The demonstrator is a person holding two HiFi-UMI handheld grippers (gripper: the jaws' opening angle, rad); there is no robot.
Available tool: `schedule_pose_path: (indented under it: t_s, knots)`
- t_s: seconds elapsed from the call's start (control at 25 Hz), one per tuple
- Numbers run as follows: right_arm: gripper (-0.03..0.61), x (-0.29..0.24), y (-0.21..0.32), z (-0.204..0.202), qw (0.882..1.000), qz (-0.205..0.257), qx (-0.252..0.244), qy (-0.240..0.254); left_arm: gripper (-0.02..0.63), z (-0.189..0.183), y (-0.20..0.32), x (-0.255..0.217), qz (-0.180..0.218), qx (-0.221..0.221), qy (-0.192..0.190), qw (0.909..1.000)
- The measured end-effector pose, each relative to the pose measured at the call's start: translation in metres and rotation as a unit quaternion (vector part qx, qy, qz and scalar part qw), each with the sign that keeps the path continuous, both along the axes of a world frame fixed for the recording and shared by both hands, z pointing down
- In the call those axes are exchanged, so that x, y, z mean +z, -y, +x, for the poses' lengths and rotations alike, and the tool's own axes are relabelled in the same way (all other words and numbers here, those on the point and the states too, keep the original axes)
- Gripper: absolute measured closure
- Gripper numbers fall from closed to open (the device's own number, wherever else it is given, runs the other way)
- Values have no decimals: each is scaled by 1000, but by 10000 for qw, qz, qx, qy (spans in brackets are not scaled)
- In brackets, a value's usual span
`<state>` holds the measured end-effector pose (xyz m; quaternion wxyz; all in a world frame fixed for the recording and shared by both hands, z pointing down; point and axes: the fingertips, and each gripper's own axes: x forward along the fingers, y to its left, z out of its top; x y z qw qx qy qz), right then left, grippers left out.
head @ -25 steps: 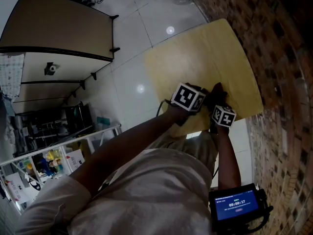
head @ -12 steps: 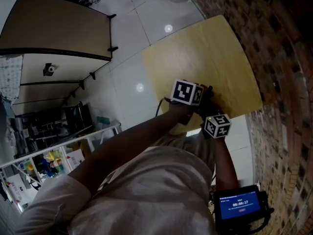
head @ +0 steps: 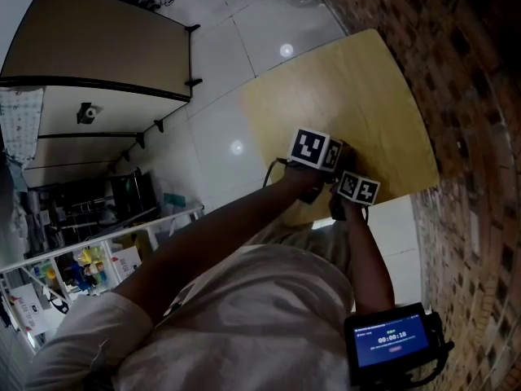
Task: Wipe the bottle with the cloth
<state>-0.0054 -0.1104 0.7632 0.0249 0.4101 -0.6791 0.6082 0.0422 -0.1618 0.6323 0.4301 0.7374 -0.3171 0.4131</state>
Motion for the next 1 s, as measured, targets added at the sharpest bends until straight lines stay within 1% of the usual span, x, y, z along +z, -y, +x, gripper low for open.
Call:
schedule_pose_path:
  t_s: [0.08,0.12,0.16,0.24,0.28,0.32,0.36,0.44,0.52,0.56,0.64,0.68,0.76,0.8,0.88,0.92,0.96,1.0]
  knots:
    - [508,15,-2,6,9972,-541,418,298,443,5,1,2,38,245,12,9997]
    - [508,18,-3,10,9947,-725,588,442,443,6,1,2,71,435,57,9990]
    - [508,18,-6,14,9928,-813,685,549,445,8,1,2,112,681,99,9976]
    - [508,8,-18,23,9931,-709,658,666,446,9,-7,-1,204,1353,180,9904]
    - [508,1,-25,31,9940,-574,612,708,448,8,-13,-3,257,1769,226,9836]
    - [508,-7,-31,42,9945,-423,597,746,448,7,-19,-4,329,2204,274,9745]
    - [508,-14,-35,57,9947,-274,622,775,449,6,-23,-5,414,2624,319,9636]
    - [508,-25,-38,92,9943,-3,730,776,451,4,-31,-8,625,3384,326,9383]
    - [508,-36,-33,125,9947,288,736,665,451,5,-36,-12,922,4050,236,9093]
    - [508,-44,-28,136,9953,463,644,564,451,6,-40,-14,1062,4364,188,8933]
    - [508,-62,-13,147,9954,875,263,296,451,6,-51,-15,1284,4979,149,8575]
    - [508,-74,-4,146,9937,1103,19,183,451,5,-57,-14,1387,5285,166,8374]
    - [508,-96,15,136,9870,1535,-456,122,453,3,-68,-11,1607,5875,272,7926]
    - [508,-107,23,128,9829,1707,-664,204,453,2,-72,-9,1736,6158,354,7677]
    - [508,-126,35,110,9740,1925,-1058,559,456,1,-79,-6,2023,6678,548,7142]
    - [508,-132,39,100,9693,1970,-1276,737,457,0,-81,-5,2162,6881,636,6898]
    - [508,-133,41,89,9649,1964,-1528,840,457,0,-83,-4,2281,7031,707,6698]
    - [508,-130,40,78,9611,1909,-1812,835,457,0,-84,-4,2374,7134,758,6549]
